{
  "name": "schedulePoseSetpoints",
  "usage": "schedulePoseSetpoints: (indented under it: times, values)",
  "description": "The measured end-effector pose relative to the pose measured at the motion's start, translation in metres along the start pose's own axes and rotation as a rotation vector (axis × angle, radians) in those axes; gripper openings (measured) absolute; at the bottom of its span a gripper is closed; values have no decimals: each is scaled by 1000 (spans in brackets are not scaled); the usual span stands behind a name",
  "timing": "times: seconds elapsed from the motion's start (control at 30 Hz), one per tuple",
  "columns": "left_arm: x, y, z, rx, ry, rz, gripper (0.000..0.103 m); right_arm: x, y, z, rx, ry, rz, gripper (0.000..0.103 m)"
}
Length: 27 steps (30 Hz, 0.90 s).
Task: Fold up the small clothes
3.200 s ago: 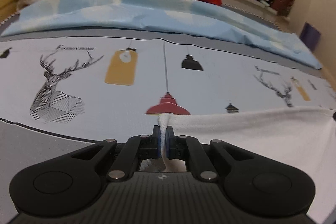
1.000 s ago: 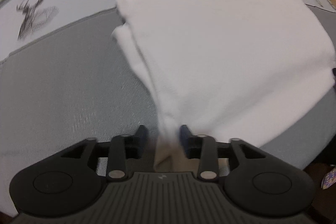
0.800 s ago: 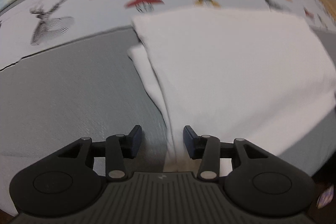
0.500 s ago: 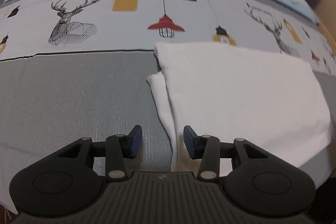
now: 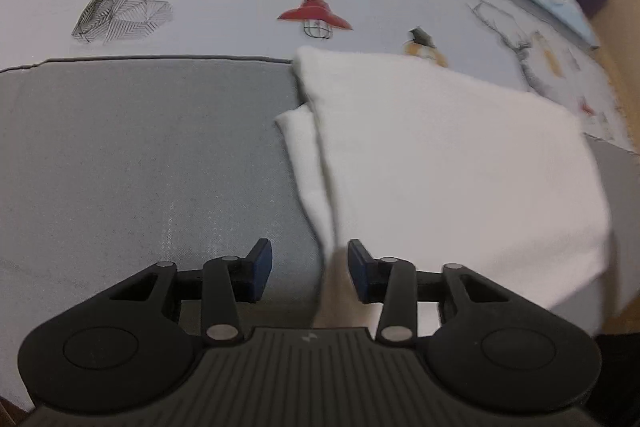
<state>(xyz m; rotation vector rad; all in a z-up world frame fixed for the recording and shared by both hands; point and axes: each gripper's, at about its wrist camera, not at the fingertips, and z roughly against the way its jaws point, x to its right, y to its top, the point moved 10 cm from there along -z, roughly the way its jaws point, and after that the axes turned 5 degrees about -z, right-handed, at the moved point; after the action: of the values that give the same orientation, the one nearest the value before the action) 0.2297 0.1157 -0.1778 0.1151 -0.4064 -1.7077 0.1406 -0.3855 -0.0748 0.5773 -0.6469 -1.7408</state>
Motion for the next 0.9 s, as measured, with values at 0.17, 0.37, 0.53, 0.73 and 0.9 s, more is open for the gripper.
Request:
schedulePoseSetpoints:
  times: [0.17,0.37,0.53,0.73,0.9]
  values:
    - [5,1,-13,-19,1,20,45,3,-1,-5,-7,8,11,54]
    - [9,1,-22,-31,17,8,45,11,-1,-6,-11,11,-5,54]
    - [9,2,-30,-51,17,0,45,18,-2,-7,-11,3,-4,53]
    - [4,-3,-45,-87,-12,18,49,21,-4,-7,-14,-8,-5,54]
    - [3,-2,-47,-76,-44,29,48,19,-6,-8,-18,-13,9,54]
